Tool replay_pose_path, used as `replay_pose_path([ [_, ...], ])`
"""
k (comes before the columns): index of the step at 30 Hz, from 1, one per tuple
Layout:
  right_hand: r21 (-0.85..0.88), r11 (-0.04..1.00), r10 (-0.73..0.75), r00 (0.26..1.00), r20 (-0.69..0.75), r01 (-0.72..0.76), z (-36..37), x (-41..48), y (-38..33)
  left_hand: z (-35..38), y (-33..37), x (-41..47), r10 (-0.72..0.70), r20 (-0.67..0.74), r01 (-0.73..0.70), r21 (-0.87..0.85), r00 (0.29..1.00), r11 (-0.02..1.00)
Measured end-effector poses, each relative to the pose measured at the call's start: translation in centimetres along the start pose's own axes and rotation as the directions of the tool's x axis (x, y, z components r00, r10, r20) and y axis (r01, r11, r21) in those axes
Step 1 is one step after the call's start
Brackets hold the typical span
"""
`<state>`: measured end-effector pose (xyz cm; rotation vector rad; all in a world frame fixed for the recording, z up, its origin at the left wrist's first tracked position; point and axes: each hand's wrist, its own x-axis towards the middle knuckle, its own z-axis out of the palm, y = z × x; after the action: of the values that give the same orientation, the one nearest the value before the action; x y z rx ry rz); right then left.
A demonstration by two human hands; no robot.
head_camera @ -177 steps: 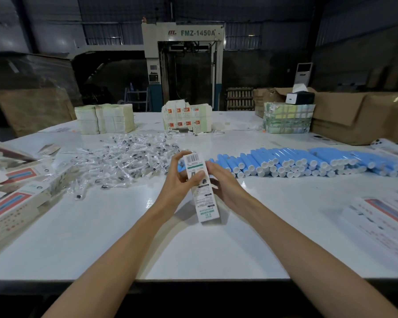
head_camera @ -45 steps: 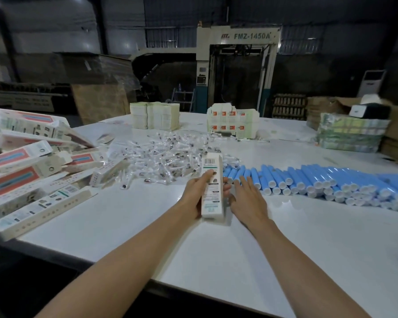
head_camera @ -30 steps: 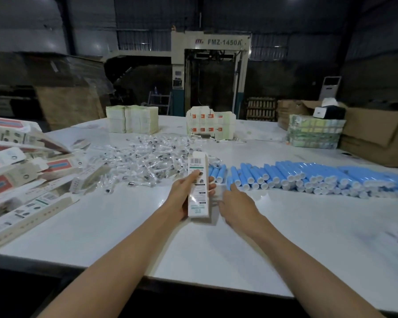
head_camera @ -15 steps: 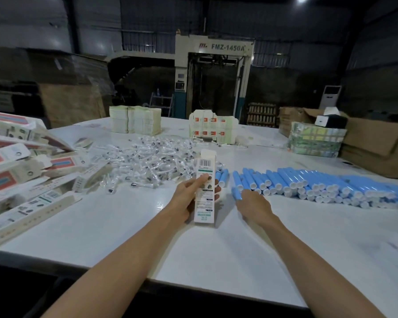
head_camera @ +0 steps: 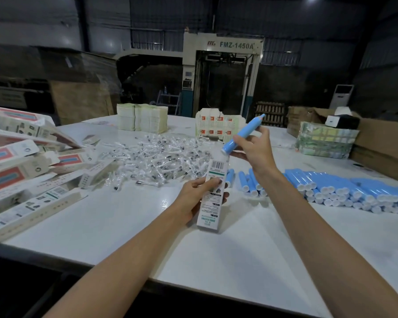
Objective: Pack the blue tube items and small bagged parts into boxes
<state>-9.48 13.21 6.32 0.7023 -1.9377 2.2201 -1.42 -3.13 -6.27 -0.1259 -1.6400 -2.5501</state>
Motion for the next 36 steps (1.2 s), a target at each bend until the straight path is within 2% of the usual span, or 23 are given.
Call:
replay_pose_path([
  [5,-0.194,0.979,0.059,0.998,-0.021,-0.062,0.2,0.6,2.1,0.3,0.2,-0.5,0.000,0.024,-0.001,0.049,1.000,0.999],
  [9,-0.367,0.916,0.192,0.980,0.055,-0.159,-0.6,0.9,2.2,0.6,0.1,-0.8,-0.017,0.063,0.011,0.086,0.998,0.996],
  [13,-0.416,0.890,0.261,0.956,0.132,-0.185,-1.2,1.1,2.2,0.9,-0.1,-0.9,-0.028,0.078,0.019,0.107,0.997,0.994],
  [19,-0.385,0.882,0.324,0.943,0.078,-0.271,-0.7,0.2,2.9,1.1,0.1,-1.1,-0.030,0.093,0.020,0.105,0.995,0.994],
  [21,-0.364,0.897,0.296,0.952,0.072,-0.252,-0.6,-0.2,3.2,1.1,0.1,-1.1,-0.030,0.085,0.022,0.101,0.996,0.995],
  [25,-0.207,0.956,0.237,0.964,0.123,-0.209,-1.1,-0.7,3.3,1.1,0.1,-1.2,-0.036,0.078,0.027,0.113,0.996,0.993],
  [30,-0.307,0.944,0.216,0.931,0.294,-0.122,-1.2,-1.7,4.1,0.8,0.1,-0.9,0.016,-0.021,-0.013,0.100,1.000,0.995],
  [31,-0.297,0.948,0.201,0.938,0.282,-0.114,-1.0,-1.7,4.5,0.5,0.2,-0.8,0.030,-0.045,-0.025,0.100,0.999,0.995],
  [34,-0.248,0.961,0.148,0.985,0.093,-0.121,0.0,-1.0,5.7,0.0,0.4,-0.6,0.060,-0.108,-0.049,0.102,0.992,0.994],
  [36,-0.340,0.938,0.094,0.994,0.062,-0.067,1.1,-0.5,6.3,-0.1,0.4,-0.6,0.085,-0.128,-0.073,0.097,0.988,0.993],
])
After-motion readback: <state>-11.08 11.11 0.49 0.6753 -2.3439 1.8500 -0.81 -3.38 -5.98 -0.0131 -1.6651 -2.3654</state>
